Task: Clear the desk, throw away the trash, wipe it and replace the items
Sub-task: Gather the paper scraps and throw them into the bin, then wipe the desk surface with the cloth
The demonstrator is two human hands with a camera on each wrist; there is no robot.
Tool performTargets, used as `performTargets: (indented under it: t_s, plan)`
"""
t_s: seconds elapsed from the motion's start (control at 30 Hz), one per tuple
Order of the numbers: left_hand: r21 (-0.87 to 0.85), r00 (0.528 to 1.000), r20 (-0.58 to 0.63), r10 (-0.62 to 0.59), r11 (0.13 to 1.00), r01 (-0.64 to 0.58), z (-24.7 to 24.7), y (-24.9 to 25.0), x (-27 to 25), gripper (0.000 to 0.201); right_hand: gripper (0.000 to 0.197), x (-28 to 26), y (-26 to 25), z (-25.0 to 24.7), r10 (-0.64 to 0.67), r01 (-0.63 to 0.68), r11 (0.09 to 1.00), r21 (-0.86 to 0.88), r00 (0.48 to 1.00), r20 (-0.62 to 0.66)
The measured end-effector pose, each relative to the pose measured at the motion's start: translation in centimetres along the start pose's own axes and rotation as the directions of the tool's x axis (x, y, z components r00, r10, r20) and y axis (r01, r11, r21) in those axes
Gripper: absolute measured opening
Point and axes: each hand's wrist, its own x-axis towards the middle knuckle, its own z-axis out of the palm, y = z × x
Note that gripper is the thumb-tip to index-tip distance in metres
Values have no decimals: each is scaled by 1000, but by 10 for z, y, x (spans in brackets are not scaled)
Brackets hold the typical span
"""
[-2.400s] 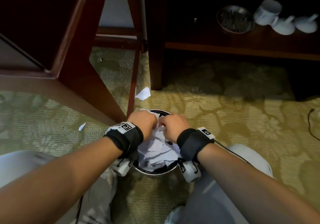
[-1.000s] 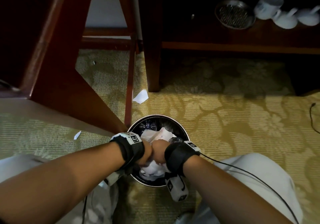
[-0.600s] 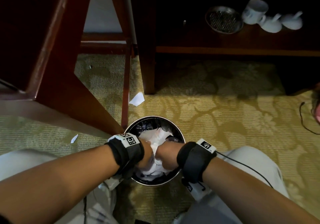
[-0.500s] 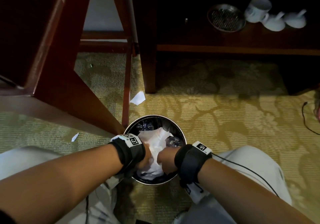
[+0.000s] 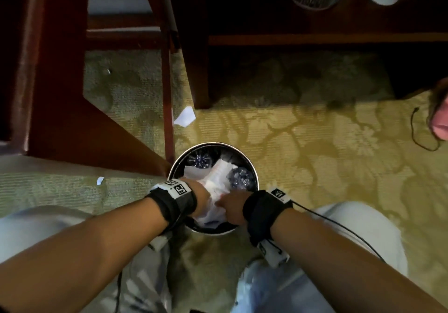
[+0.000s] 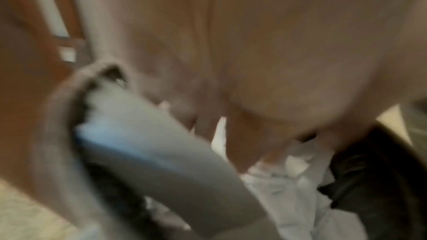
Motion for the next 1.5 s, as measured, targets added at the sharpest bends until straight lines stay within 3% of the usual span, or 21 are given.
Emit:
performTargets:
  t_s: [0.17,0.3,0.57,0.73,0.87,1.0,1.23,1.4,1.5]
  plan:
    - [-139,941,-328,-79,990,35,-21,0,-76,48,48,-76,-21,-30,98,-73,977,199,988,-119]
    - [-254,928,-343,-145,966,57,-49,17,-163,48,52,-159,-48,-73,160,-91,956,279,958,-236]
    - [-456,912,-370,-179,890,-10,-115,59,-374,50,52,-367,-108,-145,288,-135,891,433,906,-310]
    - [-466,863,-447,-234,885,-1,-179,76,-491,49,47,-492,-130,-193,306,-149,895,421,891,-335]
    - [-476,804,-514,-298,879,22,-227,78,-551,46,51,-562,-132,-234,336,-166,907,386,839,-428]
    - [-503,690,-612,-387,863,38,-271,66,-599,51,52,-610,-132,-290,301,-141,941,309,766,-568]
    - [-511,548,-703,-454,858,55,-329,12,-650,49,50,-639,-145,-374,252,-106,964,243,652,-715]
    - [-465,506,-742,-439,881,83,-369,-30,-661,48,51,-628,-158,-428,241,-86,968,236,586,-774]
    - [-447,547,-720,-427,888,106,-382,-51,-655,48,52,-616,-159,-451,263,-91,962,259,578,-772]
